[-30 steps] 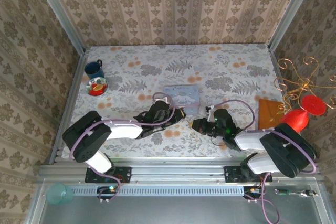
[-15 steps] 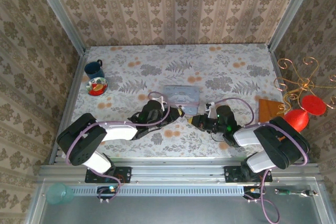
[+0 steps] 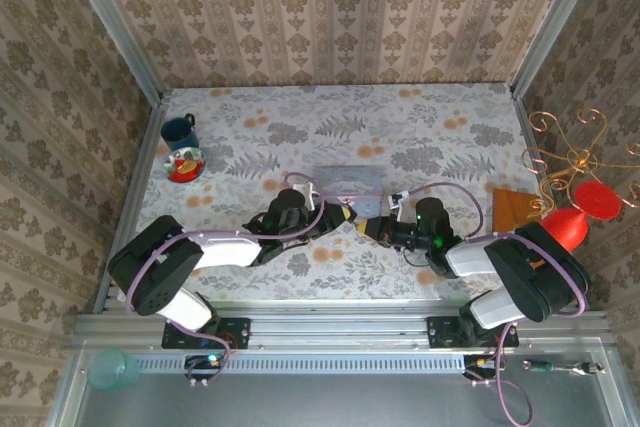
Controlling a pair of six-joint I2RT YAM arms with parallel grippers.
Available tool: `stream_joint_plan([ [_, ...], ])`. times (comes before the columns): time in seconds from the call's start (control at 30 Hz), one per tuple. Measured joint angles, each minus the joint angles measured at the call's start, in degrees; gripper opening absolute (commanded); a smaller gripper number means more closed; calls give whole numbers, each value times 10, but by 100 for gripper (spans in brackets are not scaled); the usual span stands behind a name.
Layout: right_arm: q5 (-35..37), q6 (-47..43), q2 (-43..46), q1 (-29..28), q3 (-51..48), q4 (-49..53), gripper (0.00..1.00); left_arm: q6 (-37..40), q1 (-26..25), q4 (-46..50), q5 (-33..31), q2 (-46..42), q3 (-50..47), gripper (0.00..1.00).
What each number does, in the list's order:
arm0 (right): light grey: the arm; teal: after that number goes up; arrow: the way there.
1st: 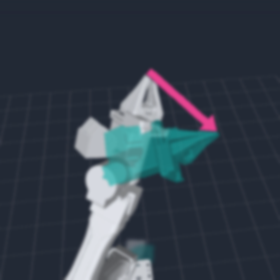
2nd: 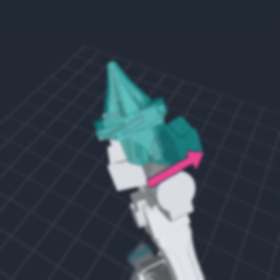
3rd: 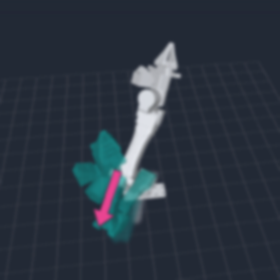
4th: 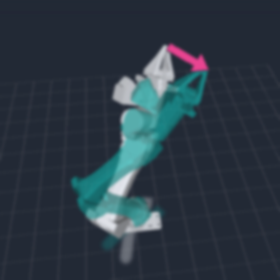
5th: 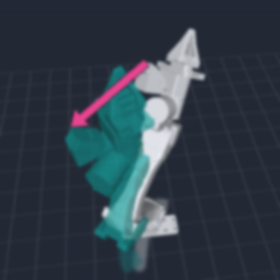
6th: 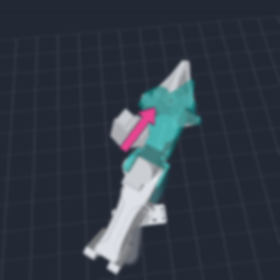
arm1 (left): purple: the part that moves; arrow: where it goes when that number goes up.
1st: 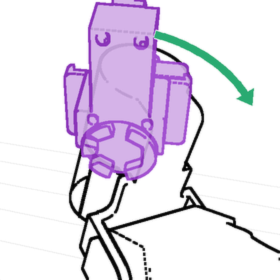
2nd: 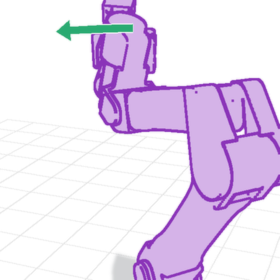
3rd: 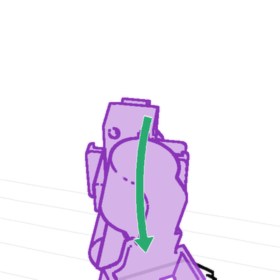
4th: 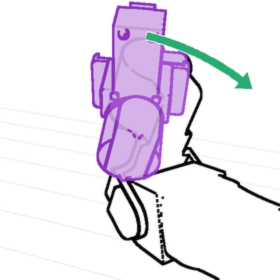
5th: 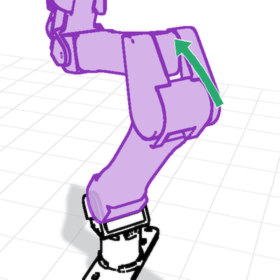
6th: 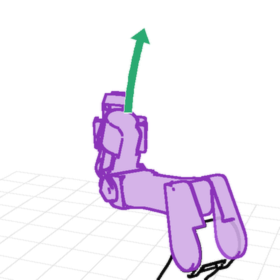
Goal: Unlock the padlock with the key
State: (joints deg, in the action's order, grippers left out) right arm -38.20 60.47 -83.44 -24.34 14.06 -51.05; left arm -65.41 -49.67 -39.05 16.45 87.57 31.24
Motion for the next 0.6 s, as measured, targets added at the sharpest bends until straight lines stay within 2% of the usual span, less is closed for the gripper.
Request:
stream_joint_plan([
  [0.6, -7, -2, 37, 16, -2, 11, 0, -1, 18, -31, 26, 0, -3, 0],
])
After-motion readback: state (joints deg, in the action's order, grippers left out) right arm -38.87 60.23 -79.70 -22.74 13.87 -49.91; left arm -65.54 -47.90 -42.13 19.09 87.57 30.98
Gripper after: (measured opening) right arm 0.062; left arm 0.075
